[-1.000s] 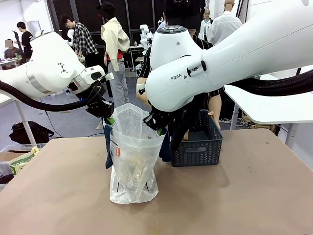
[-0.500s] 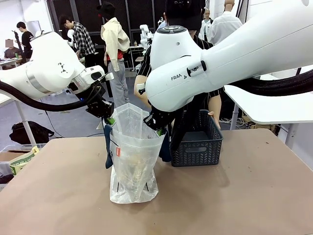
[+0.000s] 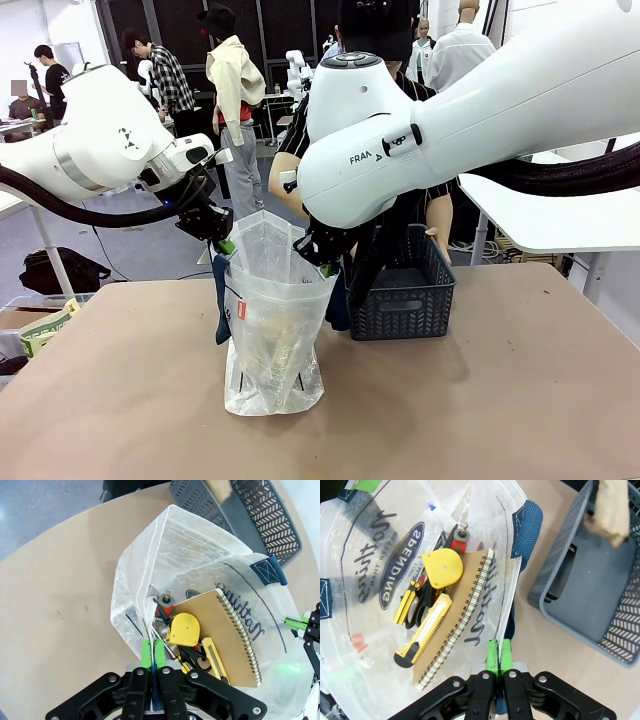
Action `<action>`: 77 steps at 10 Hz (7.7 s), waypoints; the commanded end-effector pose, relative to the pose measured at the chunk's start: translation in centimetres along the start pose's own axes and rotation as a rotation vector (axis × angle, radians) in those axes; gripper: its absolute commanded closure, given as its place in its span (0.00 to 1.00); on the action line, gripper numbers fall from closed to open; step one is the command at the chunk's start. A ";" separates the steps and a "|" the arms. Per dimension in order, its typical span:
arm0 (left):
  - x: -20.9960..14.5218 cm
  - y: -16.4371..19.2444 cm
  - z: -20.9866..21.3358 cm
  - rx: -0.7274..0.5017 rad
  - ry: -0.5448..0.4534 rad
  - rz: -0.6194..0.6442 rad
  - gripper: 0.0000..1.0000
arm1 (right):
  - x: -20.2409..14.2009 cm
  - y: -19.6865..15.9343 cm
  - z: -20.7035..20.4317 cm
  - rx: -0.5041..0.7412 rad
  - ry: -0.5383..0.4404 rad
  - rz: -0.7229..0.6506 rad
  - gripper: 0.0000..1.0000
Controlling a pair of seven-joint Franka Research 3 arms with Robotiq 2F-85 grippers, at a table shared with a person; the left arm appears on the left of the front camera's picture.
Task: Transfer purchased items from the store into the shopping bag.
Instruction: Move the Reusable shopping bag to the right side of the table.
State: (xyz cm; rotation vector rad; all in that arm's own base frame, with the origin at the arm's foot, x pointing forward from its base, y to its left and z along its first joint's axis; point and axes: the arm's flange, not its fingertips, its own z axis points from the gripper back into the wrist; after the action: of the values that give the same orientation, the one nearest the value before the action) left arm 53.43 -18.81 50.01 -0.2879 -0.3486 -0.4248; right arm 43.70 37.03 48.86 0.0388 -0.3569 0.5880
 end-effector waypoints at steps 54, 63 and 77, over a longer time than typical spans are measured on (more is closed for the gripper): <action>3.9 3.8 -3.9 -0.752 -0.175 -0.176 1.00 | 11.6 10.6 -2.1 0.015 0.040 0.868 1.00; 3.8 4.0 -4.0 -0.889 -0.263 -0.289 0.00 | 12.6 13.1 -3.5 0.026 0.095 0.945 1.00; 6.6 2.0 -5.7 -0.777 -0.096 -0.297 0.04 | 12.8 14.5 -3.8 0.027 0.091 0.987 1.00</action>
State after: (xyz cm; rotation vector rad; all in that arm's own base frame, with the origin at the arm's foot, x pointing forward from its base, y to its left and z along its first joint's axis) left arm 60.16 -19.88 46.62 -1.0552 -0.3510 -0.8538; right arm 47.24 55.11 48.75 -0.1424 -0.2368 1.5222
